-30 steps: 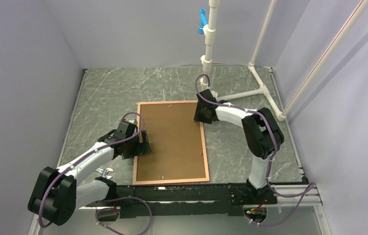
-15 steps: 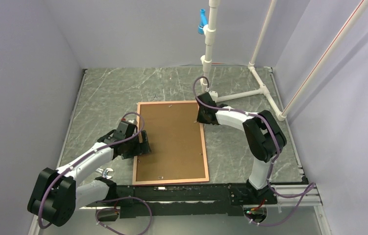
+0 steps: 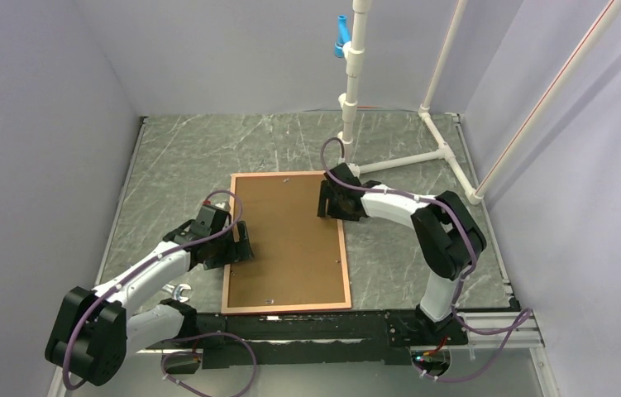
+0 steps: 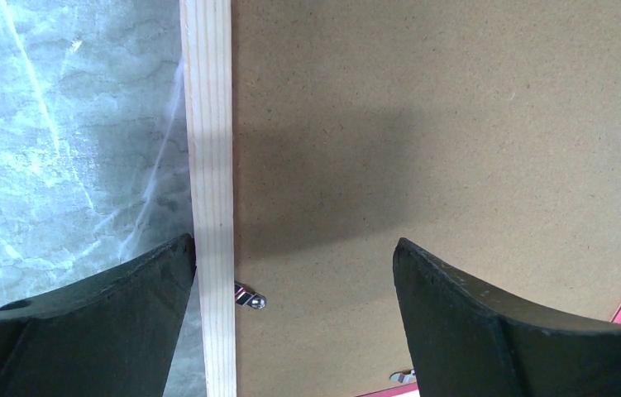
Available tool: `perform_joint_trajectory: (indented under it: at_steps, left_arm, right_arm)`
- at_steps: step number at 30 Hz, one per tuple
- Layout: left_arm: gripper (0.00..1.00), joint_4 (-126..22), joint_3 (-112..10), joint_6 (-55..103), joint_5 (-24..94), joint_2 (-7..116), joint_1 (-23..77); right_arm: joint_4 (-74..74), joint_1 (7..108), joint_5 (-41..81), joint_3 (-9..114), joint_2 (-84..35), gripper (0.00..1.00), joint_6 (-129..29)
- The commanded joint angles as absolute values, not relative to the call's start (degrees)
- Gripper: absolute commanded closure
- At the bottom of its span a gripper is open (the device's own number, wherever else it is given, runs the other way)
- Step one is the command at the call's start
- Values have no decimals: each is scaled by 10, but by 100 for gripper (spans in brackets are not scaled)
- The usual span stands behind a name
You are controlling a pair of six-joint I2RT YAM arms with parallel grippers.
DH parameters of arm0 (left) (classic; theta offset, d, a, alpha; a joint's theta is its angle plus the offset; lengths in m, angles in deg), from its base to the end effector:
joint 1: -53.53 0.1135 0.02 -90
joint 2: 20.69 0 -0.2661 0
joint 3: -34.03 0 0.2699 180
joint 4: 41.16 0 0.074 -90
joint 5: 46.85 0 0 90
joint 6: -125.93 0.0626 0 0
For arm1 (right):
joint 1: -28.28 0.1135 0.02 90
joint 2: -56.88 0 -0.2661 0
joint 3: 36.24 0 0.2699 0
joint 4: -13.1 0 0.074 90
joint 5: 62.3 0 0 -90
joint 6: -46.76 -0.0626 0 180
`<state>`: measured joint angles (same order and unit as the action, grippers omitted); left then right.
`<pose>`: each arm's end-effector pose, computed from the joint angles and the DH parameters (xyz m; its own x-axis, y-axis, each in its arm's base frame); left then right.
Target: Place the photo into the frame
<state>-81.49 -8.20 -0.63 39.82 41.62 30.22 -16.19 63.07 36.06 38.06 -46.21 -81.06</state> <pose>0.1981 -0.0893 0.1378 -0.8925 -0.2630 -0.3665 -0.1372 0.9323 -0.3347 0.3244 0.2143 0.1273 -0.8581 0.1426 -0.4933 0.0314 0.9735 0.2267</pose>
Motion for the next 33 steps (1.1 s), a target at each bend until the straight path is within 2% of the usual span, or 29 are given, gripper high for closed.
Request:
perform_joint_trajectory:
  at_steps: [1,10,13,19,22,23,27,33]
  left_arm:
    - [9,-795,-93,2,387,414,303]
    - [10,-795,-94,6,386,416,303]
    - [10,-793,-94,8,386,418,303]
    - [10,-788,-92,10,383,424,303]
    - [12,-785,-92,10,371,424,303]
    - [13,-782,-90,9,367,423,303]
    - [20,-762,-69,-4,328,413,303]
    - [32,-764,-41,-29,295,373,284]
  right_arm:
    - [-191,633,333,393,-502,27,-822]
    - [-220,629,384,446,-572,37,-815]
    - [-226,629,398,448,-575,47,-814]
    - [-230,627,402,454,-569,48,-804]
    - [-228,632,387,438,-553,87,-805]
    - [-228,636,385,430,-546,90,-806]
    - [-240,657,387,396,-516,100,-809]
    - [-257,668,381,347,-459,100,-807]
